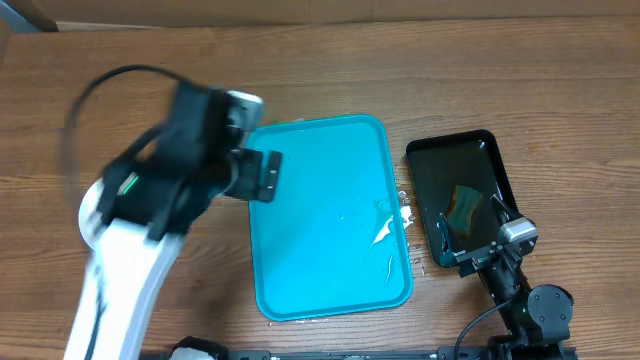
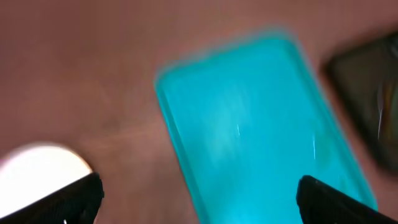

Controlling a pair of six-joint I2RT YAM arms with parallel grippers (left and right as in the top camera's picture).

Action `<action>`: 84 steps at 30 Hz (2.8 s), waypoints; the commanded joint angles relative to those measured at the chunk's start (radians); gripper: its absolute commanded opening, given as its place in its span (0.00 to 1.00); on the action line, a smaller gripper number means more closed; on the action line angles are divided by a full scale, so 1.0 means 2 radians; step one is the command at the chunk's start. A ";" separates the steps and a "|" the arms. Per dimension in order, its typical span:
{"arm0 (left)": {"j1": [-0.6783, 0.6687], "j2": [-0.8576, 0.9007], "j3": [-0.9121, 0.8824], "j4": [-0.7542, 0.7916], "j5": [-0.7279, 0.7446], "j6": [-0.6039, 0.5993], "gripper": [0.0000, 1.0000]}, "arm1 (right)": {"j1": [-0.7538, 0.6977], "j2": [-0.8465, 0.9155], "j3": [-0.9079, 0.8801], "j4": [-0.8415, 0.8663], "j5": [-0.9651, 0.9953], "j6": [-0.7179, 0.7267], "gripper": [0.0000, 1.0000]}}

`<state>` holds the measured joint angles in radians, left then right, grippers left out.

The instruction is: Clean dirty plates on tray and stack at the side

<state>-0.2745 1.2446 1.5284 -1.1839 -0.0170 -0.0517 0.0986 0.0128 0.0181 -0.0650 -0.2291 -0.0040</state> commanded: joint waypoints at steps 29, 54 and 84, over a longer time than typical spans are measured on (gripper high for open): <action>0.131 -0.620 -0.655 0.514 -0.021 -0.083 1.00 | -0.002 -0.004 -0.005 0.002 0.002 -0.002 1.00; 0.131 -0.617 -0.762 0.556 -0.019 -0.081 1.00 | -0.002 -0.004 -0.005 0.002 0.002 -0.002 1.00; 0.131 -0.617 -0.762 0.556 -0.019 -0.081 1.00 | -0.002 -0.004 -0.005 0.002 0.002 -0.002 1.00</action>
<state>-0.0177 0.0151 0.0082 -0.0753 -0.0498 -0.2081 0.0986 0.0128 0.0181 -0.0681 -0.2287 -0.0040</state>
